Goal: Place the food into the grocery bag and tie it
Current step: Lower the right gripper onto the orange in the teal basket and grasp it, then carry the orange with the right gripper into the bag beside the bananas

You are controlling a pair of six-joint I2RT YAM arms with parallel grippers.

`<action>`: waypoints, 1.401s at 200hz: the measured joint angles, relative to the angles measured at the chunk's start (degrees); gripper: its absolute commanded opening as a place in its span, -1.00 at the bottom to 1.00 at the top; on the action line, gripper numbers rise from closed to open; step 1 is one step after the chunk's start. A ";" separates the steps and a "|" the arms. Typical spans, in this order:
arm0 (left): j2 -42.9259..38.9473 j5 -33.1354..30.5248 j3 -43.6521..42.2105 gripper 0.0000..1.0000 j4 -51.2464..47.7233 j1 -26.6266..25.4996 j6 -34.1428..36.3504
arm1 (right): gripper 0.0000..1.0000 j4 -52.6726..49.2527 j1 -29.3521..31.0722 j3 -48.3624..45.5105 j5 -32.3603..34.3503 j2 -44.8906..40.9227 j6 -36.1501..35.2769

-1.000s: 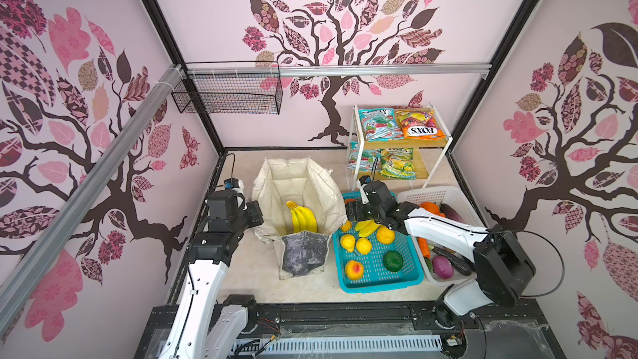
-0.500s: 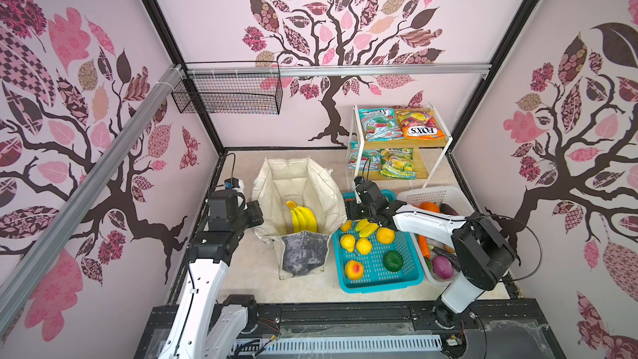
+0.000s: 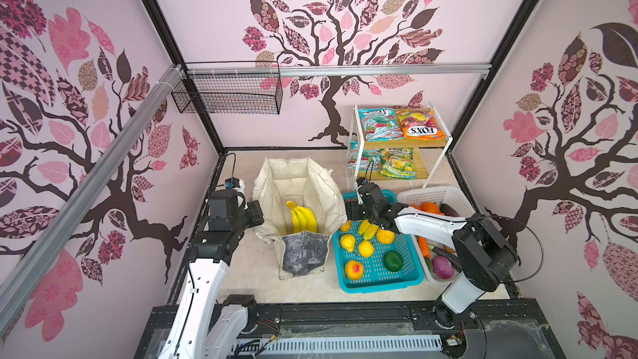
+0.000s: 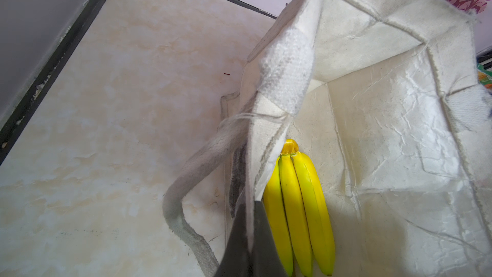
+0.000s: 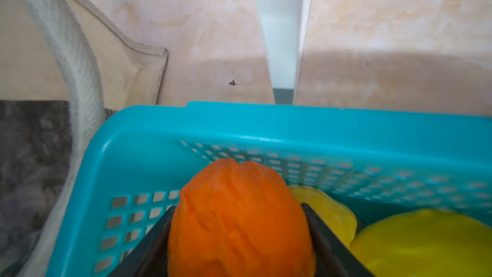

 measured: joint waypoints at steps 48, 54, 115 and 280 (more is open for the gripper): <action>0.00 0.52 0.00 -1.00 0.00 0.00 0.00 | 0.17 -2.82 0.00 -3.21 1.14 -12.50 1.25; 0.00 0.59 0.00 -1.00 0.02 0.00 0.00 | 0.16 -3.13 0.00 -3.37 1.40 -14.12 1.25; 0.00 0.72 0.00 -1.00 0.00 0.00 0.00 | 0.22 -8.74 0.00 -3.45 1.16 -24.63 1.27; 0.00 1.29 0.00 -1.00 0.02 -0.02 0.04 | 0.11 -14.88 17.75 24.96 -4.28 -7.41 -2.54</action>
